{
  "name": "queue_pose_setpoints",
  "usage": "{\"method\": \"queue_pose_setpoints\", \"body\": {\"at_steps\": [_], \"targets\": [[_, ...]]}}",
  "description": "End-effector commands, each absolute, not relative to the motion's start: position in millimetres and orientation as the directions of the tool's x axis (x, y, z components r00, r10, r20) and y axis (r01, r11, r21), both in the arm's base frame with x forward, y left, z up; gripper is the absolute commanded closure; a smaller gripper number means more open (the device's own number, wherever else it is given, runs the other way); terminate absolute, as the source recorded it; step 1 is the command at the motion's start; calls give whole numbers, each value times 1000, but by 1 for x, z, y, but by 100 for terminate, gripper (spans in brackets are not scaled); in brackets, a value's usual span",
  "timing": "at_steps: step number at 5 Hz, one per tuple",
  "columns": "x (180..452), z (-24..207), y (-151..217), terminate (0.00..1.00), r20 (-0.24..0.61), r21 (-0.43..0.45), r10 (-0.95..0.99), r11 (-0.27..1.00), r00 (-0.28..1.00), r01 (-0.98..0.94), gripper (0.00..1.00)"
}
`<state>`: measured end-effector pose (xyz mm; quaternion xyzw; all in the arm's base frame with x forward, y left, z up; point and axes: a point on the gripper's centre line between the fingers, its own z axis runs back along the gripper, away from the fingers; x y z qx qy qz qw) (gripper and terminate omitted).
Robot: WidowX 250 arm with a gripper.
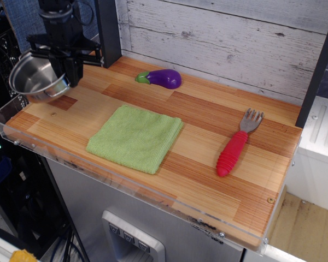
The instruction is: Place the vessel on the green cloth.
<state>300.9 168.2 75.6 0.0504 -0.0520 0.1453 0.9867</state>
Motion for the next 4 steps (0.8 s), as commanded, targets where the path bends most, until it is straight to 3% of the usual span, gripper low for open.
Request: {"method": "queue_pose_setpoints", "body": {"at_steps": [1, 2, 4], "targets": [[299, 121, 105, 0, 203, 29, 228, 971, 952, -239, 100], [302, 118, 75, 0, 193, 12, 189, 981, 963, -195, 100], [296, 84, 38, 0, 122, 51, 121, 990, 985, -128, 100]]}}
